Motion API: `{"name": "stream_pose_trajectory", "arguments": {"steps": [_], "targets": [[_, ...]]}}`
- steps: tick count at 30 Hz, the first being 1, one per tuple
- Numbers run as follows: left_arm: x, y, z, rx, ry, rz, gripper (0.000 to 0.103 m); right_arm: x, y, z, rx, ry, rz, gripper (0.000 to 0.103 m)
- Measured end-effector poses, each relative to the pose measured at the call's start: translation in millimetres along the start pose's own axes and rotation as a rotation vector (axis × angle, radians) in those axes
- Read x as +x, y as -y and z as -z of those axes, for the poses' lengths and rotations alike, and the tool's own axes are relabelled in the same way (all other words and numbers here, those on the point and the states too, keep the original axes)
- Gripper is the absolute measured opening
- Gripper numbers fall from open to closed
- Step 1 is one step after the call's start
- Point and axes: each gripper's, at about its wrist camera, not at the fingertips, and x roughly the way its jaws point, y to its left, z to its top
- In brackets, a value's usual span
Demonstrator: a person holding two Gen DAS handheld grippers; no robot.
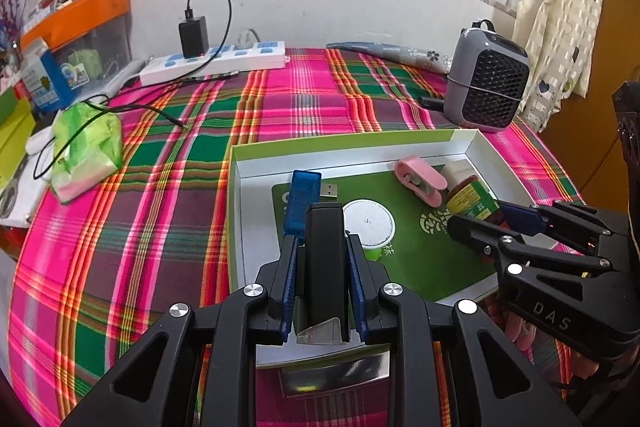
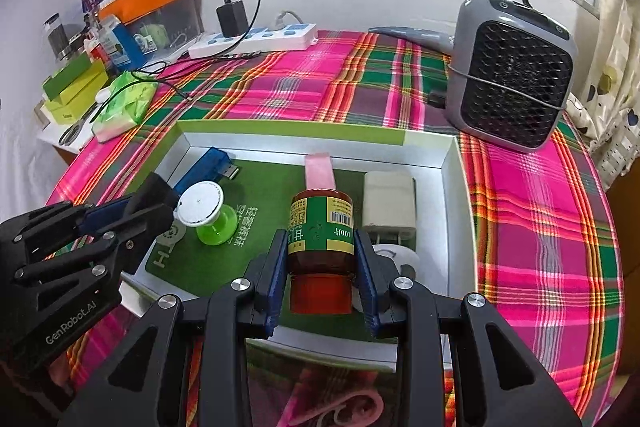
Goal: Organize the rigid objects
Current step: 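Lower both grippers into the box beside the spool and charger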
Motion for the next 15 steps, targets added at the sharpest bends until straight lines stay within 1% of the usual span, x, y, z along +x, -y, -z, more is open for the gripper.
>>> {"name": "stream_pose_trajectory", "arguments": {"steps": [4,15], "targets": [[0,3,1,0.011,0.003,0.007,0.022,4,-4,1,-0.019,-0.011,-0.008,0.033],[2,5,-2,0.008,0.009,0.008,0.022,15,-8,1,-0.045,-0.035,0.011,0.033]]}}
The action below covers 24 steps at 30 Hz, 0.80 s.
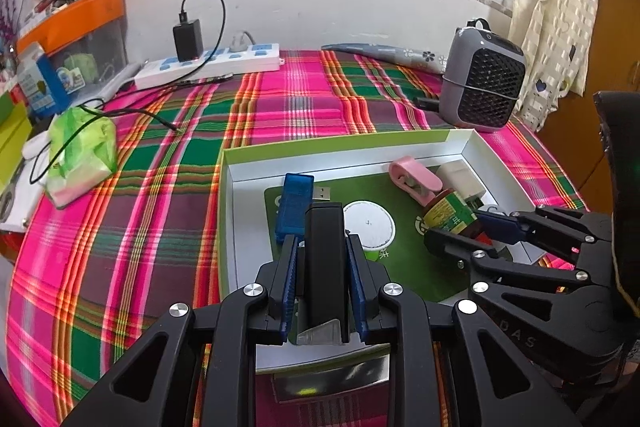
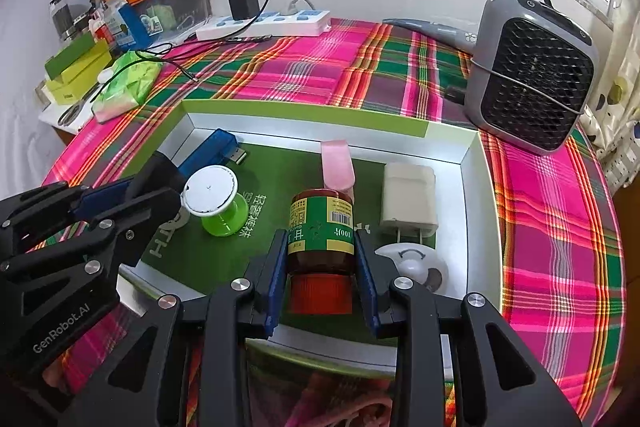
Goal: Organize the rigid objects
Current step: 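Lower both grippers into the box beside the spool and charger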
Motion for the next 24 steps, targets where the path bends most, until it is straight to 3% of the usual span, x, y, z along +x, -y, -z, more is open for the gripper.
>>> {"name": "stream_pose_trajectory", "arguments": {"steps": [24], "targets": [[1.9,0.2,-2.2,-0.004,0.012,-0.008,0.022,6.1,-1.1,-0.1,-0.023,0.014,0.034,0.033]]}}
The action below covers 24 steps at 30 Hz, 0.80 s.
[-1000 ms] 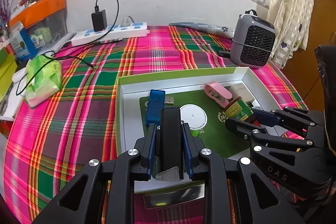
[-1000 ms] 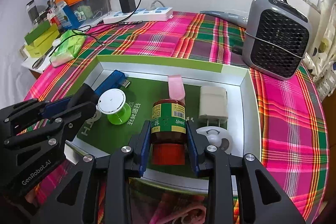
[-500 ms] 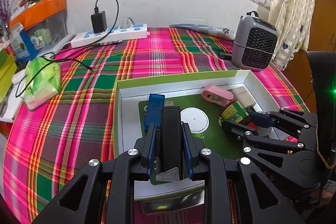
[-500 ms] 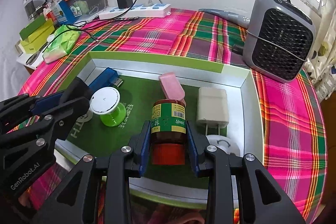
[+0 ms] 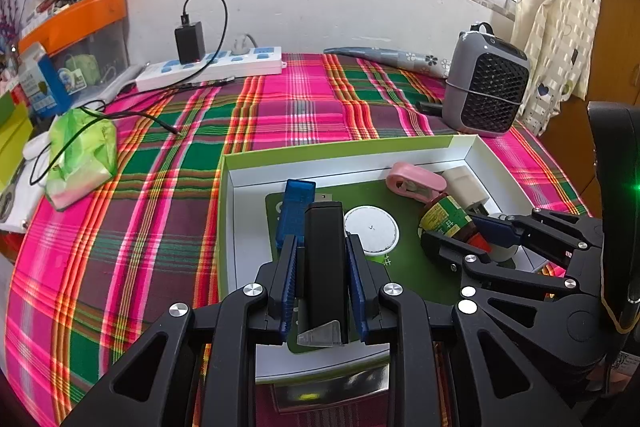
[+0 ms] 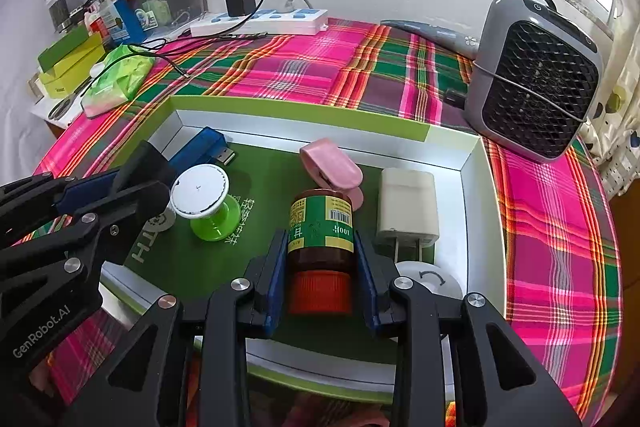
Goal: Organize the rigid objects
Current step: 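Lower both grippers into the box beside the spool and charger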
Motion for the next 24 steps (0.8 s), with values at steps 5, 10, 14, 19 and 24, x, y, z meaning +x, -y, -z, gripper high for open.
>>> {"name": "stream_pose_trajectory", "arguments": {"steps": [5,10,14,19,24], "targets": [[0.0,-0.1,0.0,0.0,0.002,0.003,0.022,-0.1,-0.5,0.3,-0.001,0.001,-0.004,0.033],[-0.3,-1.2,-0.6,-0.004,0.004,0.009,0.022,0.9,-2.1,1.6,0.002,-0.003,-0.007,0.033],[-0.9,-1.2,0.4,-0.001,0.003,0.007,0.023,0.5,-1.8,1.9,0.006,-0.003,-0.011,0.034],[-1.3,-3.1,1.4,-0.01,0.0,0.019,0.023,-0.4,-1.1,2.6,0.014,-0.002,-0.018,0.037],[-1.0,-3.2,2.9,-0.006,-0.004,0.013,0.024,-1.4,-2.1,2.9,0.014,0.001,-0.019,0.042]]}}
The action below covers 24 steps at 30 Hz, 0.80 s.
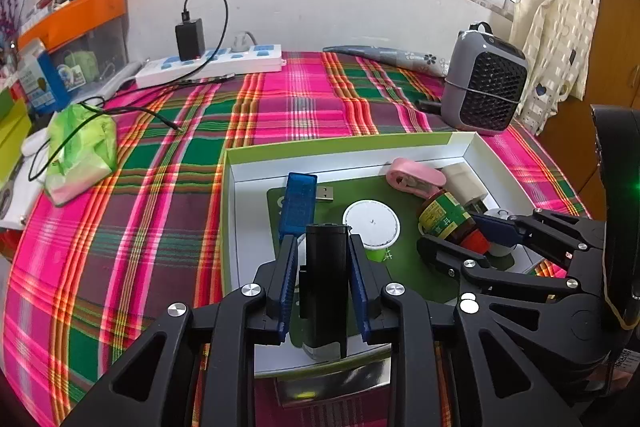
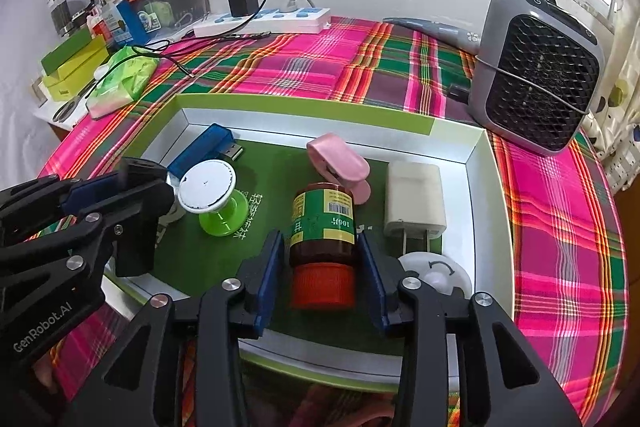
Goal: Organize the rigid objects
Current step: 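Lower both grippers into the box beside the spool and charger, then open both grippers to release the black bar and brown jar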
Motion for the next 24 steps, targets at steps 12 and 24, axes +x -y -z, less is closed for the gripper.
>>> {"name": "stream_pose_trajectory", "arguments": {"steps": [12,24], "targets": [[-7,1,3,0.007,0.006,0.003,0.028,-7,-1,2,0.011,0.021,-0.005,0.049],[-27,-3,11,0.02,0.03,-0.003,0.029,-25,-4,6,0.024,0.057,-0.008,0.049]]}}
